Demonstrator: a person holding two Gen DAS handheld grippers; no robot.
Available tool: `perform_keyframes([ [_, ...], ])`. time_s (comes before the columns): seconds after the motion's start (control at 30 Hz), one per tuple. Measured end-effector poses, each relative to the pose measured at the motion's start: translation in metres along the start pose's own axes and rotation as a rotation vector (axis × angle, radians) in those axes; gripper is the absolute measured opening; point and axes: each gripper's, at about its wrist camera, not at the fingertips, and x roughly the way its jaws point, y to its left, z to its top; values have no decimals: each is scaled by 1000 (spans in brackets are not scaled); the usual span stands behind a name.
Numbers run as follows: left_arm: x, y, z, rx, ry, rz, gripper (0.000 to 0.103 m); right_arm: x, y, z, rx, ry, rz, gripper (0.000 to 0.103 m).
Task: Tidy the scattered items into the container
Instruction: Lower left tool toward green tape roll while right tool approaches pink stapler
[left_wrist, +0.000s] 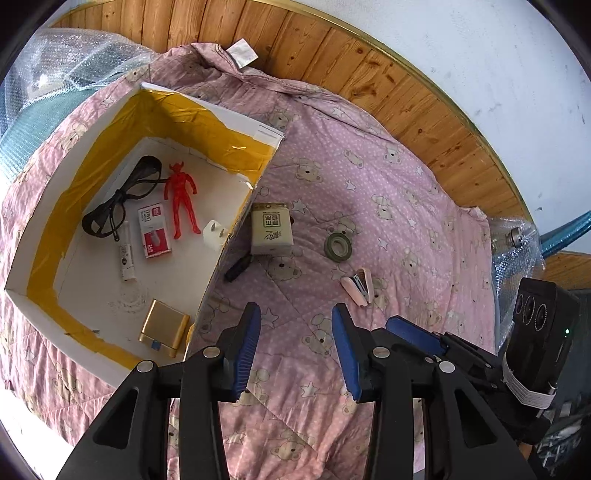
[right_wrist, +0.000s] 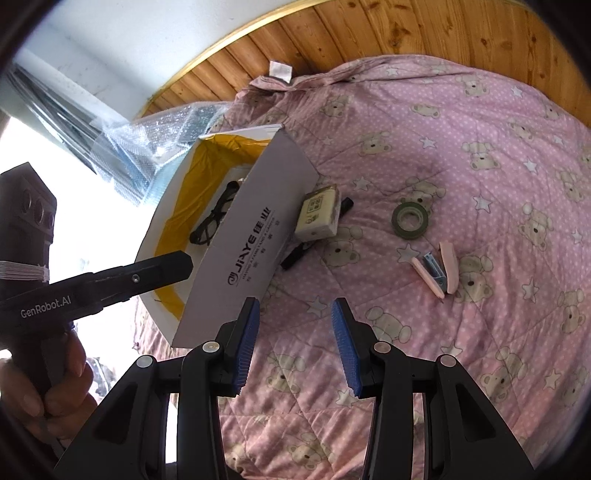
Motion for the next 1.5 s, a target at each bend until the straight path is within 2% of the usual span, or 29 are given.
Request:
perform_keyframes([
  [0.43, 52, -27, 22, 64, 67, 19, 50, 8, -48, -2, 115, 5, -12, 44],
  [0.73, 102, -23, 46, 38, 117, 46, 50, 21, -78, 10, 175, 23, -22, 44],
  [1.03, 145, -20, 64, 17, 142, 116, 50, 40, -102, 30, 209, 43, -25, 44],
  [1.27, 184, -12, 64, 16, 143, 203, 53, 54, -116, 42, 224, 60, -32, 44],
  [1.33, 185, -19, 61, 45, 163, 129, 56, 55, -122, 43, 232, 62, -42, 44],
  [1.37, 184, -27, 58, 67, 213, -36, 56, 55, -124, 43, 239, 63, -45, 44],
  [1.4, 175, -37, 56, 103, 210, -123, 47, 55, -127, 43, 244, 64, -48, 44],
  [1.43, 164, -43, 54, 144, 167, -96, 46, 55, -130, 44, 245, 65, -54, 44],
  [1.47, 153, -49, 53, 187, 118, -29, 47, 55, -131, 44, 245, 66, -60, 44],
  [1.5, 150, -43, 54, 164, 109, -9, 48, 55, -133, 44, 247, 68, -64, 44],
])
